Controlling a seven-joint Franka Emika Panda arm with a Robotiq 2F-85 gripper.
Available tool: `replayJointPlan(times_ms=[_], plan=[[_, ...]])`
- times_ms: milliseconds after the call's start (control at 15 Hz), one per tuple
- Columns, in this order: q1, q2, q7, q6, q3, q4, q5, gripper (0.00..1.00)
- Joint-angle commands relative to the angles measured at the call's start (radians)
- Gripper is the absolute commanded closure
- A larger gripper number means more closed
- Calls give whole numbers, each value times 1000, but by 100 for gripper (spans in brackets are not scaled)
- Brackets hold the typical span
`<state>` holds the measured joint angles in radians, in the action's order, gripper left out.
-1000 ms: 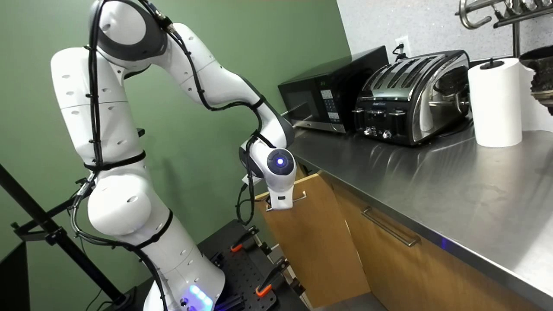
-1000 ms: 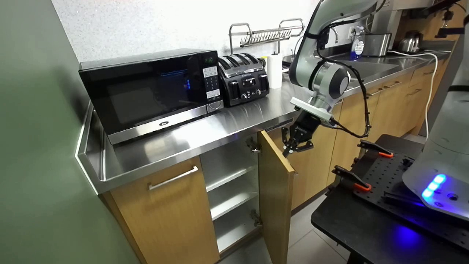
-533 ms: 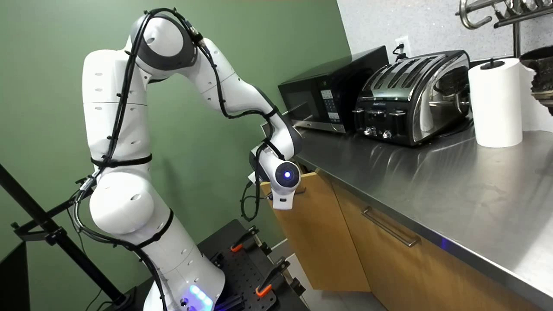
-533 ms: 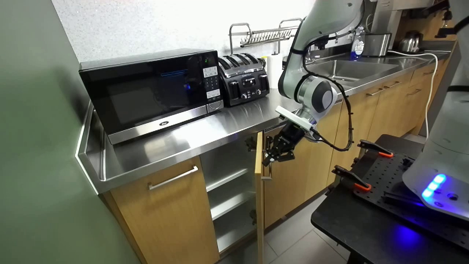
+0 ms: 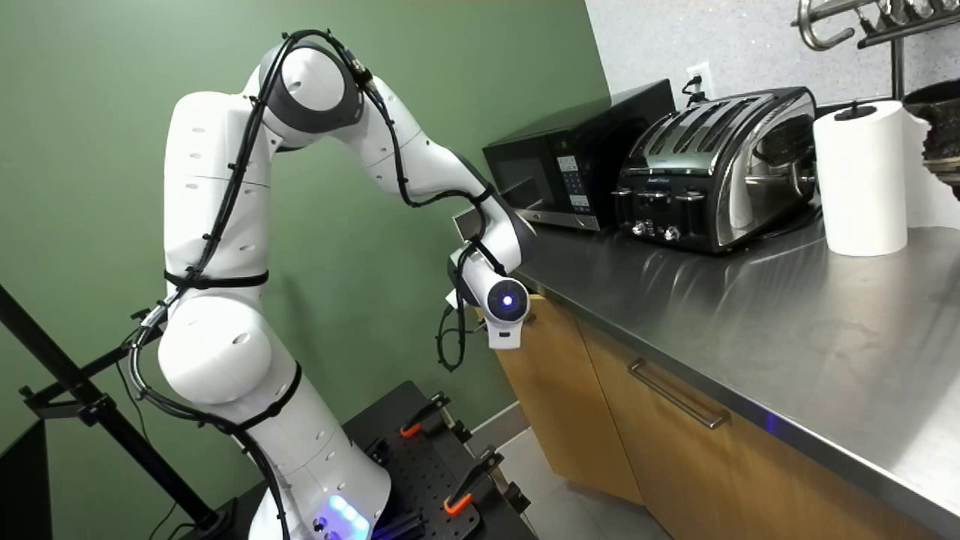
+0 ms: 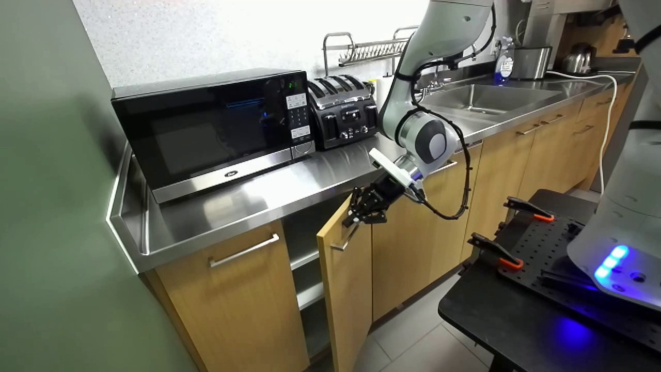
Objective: Close the second cupboard door from the left
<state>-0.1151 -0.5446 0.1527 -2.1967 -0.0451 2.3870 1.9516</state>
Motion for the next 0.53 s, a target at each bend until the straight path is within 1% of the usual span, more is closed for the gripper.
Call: replayJointPlan(times_ms=[0,333,467], plan=[[-10,-17,48,36,10,-47,51,100],[-22,-38,104,29,14,-82,85,100],[-30,-40,150,16,19,-87,101,100]])
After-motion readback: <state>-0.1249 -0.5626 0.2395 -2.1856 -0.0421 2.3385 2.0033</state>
